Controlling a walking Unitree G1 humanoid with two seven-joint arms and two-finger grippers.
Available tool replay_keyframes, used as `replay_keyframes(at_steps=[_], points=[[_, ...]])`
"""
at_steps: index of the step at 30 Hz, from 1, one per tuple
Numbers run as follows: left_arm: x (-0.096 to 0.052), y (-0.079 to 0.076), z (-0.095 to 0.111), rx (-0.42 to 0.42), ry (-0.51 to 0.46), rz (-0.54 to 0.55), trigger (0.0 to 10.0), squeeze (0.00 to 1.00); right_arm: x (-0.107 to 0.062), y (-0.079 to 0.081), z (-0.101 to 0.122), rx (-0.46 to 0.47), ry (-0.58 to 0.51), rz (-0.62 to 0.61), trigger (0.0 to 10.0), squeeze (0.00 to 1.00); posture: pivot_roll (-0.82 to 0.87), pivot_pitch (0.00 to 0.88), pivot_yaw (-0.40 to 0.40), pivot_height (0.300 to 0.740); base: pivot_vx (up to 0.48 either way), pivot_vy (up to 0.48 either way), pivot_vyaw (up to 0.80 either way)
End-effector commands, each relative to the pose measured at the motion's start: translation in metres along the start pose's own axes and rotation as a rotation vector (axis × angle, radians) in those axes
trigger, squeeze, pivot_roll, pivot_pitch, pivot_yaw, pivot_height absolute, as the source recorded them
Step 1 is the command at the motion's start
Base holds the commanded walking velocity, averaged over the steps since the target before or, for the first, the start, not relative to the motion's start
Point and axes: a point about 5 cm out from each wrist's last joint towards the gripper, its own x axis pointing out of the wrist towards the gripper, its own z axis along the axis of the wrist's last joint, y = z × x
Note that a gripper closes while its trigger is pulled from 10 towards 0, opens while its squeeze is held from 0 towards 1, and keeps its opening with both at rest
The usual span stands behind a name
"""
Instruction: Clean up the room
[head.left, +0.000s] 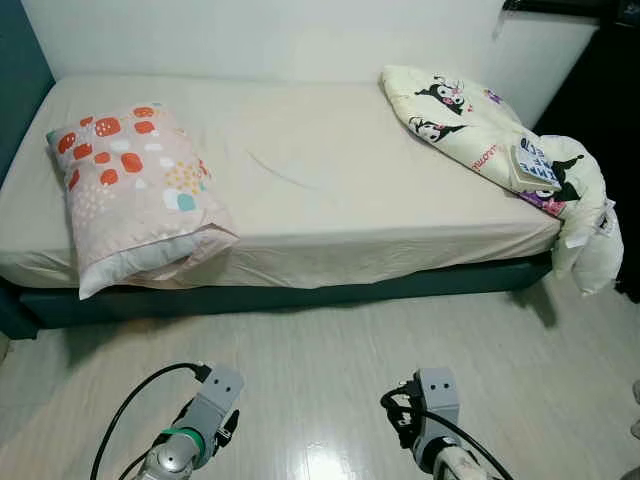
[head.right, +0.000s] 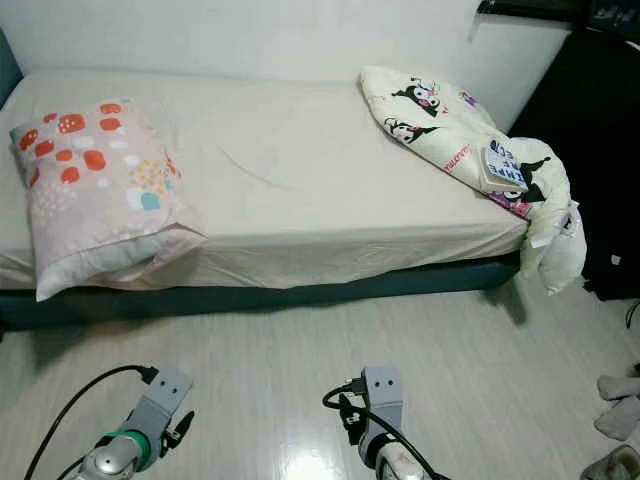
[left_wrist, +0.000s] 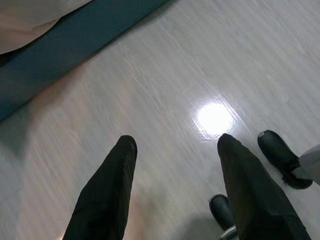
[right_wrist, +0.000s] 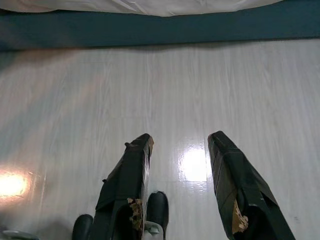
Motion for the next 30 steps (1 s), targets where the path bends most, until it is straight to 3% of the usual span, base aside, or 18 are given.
replay_keyframes(at_steps=[1,15,30], points=[[-0.0029,-0.0024,-0.0086,0.019,0.026,-0.019,10.0,0.0,-0.0035,-0.0005,-0.0087,0.035,0.034,-0.014,10.0,0.0,0.03,0.058,-0.008,0.74,0.0,0.0,0.0],[-0.005,-0.0066,-0.014,-0.028,0.04,0.012,10.0,0.0,-0.0041,-0.0007,-0.0117,0.008,0.069,0.021,10.0,0.0,0.09,0.035,-0.061,0.74,0.0,0.0,0.0],[-0.0024,-0.0047,-0.0068,0.045,0.013,-0.024,10.0,0.0,-0.0038,0.0005,-0.0121,0.027,0.065,0.005,10.0,0.0,0.07,0.01,-0.012,0.74,0.0,0.0,0.0]])
